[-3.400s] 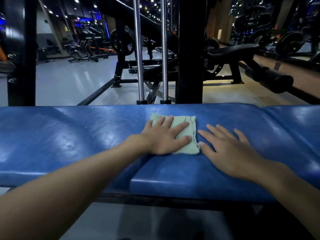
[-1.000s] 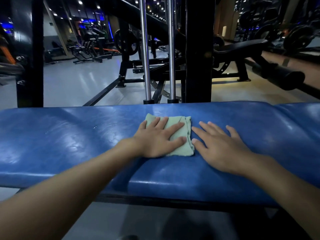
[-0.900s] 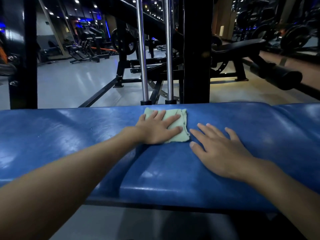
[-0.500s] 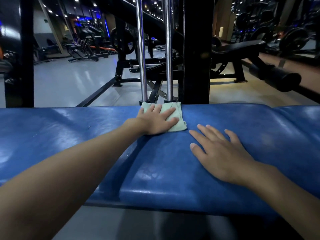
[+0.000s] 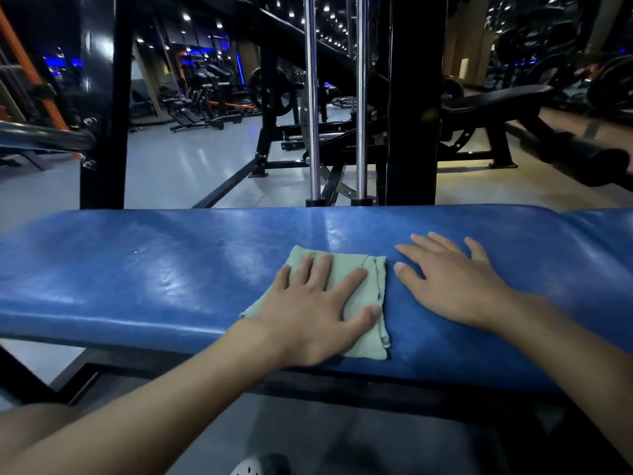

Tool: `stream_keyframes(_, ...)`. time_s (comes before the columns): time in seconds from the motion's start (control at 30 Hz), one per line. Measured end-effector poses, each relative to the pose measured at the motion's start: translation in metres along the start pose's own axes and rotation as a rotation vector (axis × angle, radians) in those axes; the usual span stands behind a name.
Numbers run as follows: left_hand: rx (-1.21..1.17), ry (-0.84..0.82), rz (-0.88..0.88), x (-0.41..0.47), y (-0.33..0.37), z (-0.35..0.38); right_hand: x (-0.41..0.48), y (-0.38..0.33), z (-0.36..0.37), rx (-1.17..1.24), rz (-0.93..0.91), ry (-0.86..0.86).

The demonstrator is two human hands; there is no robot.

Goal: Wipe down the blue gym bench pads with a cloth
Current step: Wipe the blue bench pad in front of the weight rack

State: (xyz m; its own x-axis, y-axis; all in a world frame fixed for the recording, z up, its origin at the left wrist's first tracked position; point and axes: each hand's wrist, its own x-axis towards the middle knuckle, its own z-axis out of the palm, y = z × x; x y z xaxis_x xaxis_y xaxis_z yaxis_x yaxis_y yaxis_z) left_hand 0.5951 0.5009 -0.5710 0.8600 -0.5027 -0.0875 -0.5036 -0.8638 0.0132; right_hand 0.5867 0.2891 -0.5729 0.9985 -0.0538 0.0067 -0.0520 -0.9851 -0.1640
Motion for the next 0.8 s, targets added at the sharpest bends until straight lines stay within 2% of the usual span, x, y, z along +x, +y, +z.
stream_keyframes(0.13, 0.008, -0.020, -0.027, 0.043, -0.009, 0.001, 0.003, -0.002, 0.007, -0.007, -0.020, -0.079)
stream_keyframes(0.47, 0.011, 0.013, -0.121, 0.213, -0.052, -0.014, 0.008, 0.000, 0.015, -0.005, -0.017, -0.055)
stream_keyframes(0.63, 0.012, 0.029, -0.098, 0.207, -0.051, -0.011, 0.009, 0.002, 0.015, 0.001, -0.025, -0.051)
stream_keyframes(0.8, 0.050, 0.021, -0.020, 0.129, -0.041, -0.003, 0.008, 0.003, 0.013, -0.017, -0.021, -0.056)
